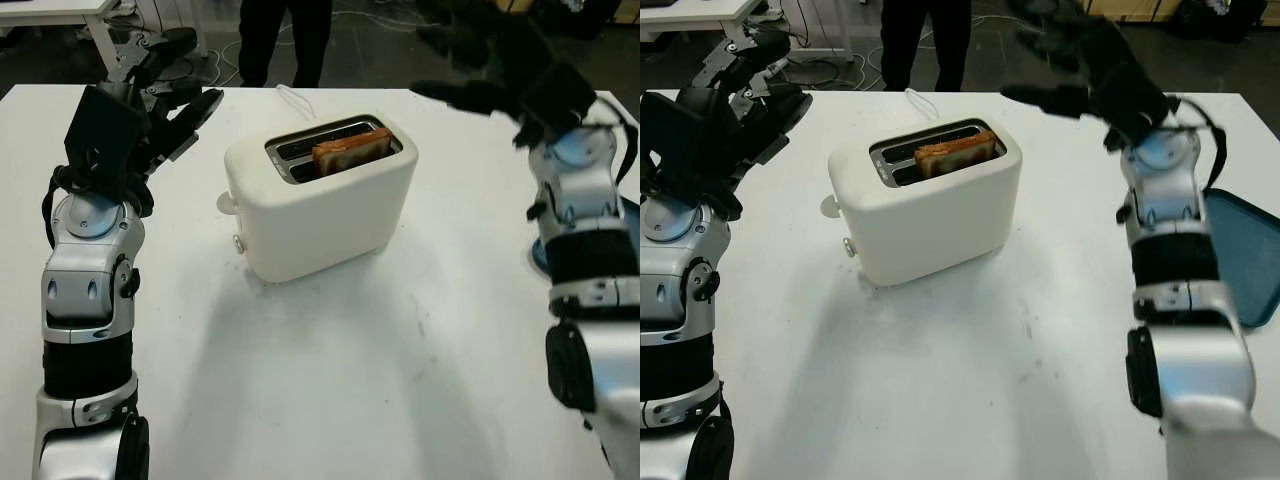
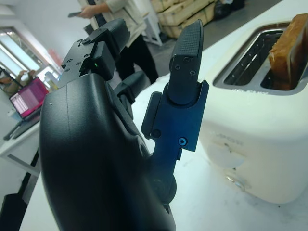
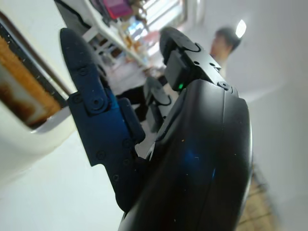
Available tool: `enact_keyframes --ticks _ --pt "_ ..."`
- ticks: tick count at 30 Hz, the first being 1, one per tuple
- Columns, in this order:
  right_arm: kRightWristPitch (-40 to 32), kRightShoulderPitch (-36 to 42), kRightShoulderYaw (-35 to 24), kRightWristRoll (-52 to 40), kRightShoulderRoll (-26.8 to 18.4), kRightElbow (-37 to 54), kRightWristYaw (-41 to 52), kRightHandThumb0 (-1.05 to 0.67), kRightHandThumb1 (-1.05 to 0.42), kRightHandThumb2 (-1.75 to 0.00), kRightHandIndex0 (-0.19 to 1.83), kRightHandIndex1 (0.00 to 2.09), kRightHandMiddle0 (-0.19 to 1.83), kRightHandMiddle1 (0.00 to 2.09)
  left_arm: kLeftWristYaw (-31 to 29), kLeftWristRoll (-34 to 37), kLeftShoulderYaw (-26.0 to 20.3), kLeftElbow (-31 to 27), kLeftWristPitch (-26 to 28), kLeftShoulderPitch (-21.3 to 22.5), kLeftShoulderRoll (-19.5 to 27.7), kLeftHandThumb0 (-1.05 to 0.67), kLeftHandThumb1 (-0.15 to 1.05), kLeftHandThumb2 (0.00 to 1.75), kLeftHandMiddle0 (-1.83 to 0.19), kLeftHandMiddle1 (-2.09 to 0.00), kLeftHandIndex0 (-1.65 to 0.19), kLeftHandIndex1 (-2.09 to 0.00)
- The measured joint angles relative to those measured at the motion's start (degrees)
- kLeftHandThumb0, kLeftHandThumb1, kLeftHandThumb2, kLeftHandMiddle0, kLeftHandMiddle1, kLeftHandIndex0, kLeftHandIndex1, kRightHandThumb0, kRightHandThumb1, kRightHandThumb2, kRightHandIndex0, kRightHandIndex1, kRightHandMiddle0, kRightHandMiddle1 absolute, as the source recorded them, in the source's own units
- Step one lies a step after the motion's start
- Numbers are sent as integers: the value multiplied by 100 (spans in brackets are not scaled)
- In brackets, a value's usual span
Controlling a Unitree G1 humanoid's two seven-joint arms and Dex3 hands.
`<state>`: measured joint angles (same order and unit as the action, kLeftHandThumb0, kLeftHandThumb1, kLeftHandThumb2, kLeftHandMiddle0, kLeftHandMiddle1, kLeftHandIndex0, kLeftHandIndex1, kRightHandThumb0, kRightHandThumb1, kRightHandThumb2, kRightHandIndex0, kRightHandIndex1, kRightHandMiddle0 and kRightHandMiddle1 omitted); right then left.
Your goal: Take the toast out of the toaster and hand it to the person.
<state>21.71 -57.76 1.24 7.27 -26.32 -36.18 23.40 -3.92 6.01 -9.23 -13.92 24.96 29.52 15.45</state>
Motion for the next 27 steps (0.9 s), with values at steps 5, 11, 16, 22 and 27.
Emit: enact_keyframes --ticks 5,11,16,22,27 --pt "569 -443 573 798 -13 -403 -187 -75 -65 0 64 79 86 18 7 -16 0 -28 10 -18 3 -48 92 9 -2 -101 -19 -59" --pt "597 -540 1262 1806 -14 -373 -362 -65 -61 0 71 63 91 12 6 -31 -2 -32 16 -32 7 -48 92 9 -2 -99 -19 -57" --pt "667 -766 1605 2176 4 -649 -408 -59 -61 0 75 59 94 10 6 -32 -1 -34 18 -34 8 -48 92 9 -3 -98 -20 -56" --pt "963 -1009 2037 2692 64 -1148 -873 -55 -62 0 79 61 96 8 7 -41 -1 -34 17 -34 9 -49 92 8 -3 -98 -21 -55" --pt "1095 -1146 2291 2967 115 -1615 -1163 -50 -64 -1 78 66 97 6 20 -42 -1 -34 17 -34 9 -49 92 8 -3 -97 -22 -54"
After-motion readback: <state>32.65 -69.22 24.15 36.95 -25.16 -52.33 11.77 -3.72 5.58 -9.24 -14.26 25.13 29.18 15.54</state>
